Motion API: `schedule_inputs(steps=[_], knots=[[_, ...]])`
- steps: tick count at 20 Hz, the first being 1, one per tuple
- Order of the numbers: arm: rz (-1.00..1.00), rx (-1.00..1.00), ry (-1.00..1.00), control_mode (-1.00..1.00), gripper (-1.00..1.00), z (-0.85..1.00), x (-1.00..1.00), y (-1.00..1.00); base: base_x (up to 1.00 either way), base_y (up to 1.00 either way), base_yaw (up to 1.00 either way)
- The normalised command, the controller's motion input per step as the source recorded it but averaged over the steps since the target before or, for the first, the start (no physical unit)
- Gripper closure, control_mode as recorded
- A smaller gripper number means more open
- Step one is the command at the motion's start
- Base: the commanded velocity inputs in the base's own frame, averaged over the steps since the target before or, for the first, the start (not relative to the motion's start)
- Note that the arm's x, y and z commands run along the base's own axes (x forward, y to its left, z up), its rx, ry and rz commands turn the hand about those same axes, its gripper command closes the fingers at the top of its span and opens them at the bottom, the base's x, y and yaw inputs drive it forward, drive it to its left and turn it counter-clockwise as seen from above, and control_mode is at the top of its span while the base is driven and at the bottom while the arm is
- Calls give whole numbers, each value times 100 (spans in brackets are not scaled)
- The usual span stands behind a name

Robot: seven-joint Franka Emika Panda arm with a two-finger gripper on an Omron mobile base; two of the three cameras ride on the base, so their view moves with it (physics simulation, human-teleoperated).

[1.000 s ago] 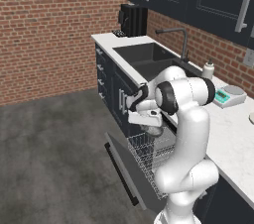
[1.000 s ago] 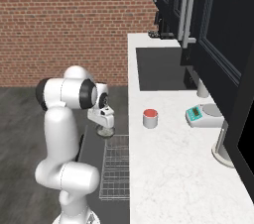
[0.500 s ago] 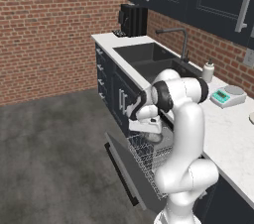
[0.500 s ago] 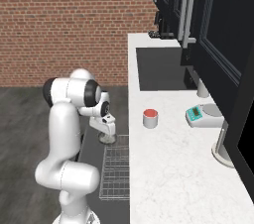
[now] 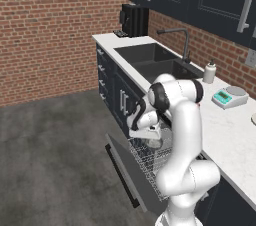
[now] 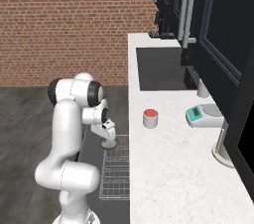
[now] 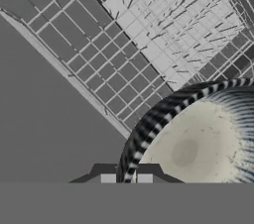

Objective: Pick up the cup and bowl from the counter, place them in the dishwasher, and close the dishwasher door.

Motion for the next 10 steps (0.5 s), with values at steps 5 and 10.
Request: schedule_inputs(steps=[5,10], knots=[[0,-3,-8,-100,100,-37,19,-12,0,0,0],[0,-4,-13,-100,100,-42,20,-11,0,0,0]])
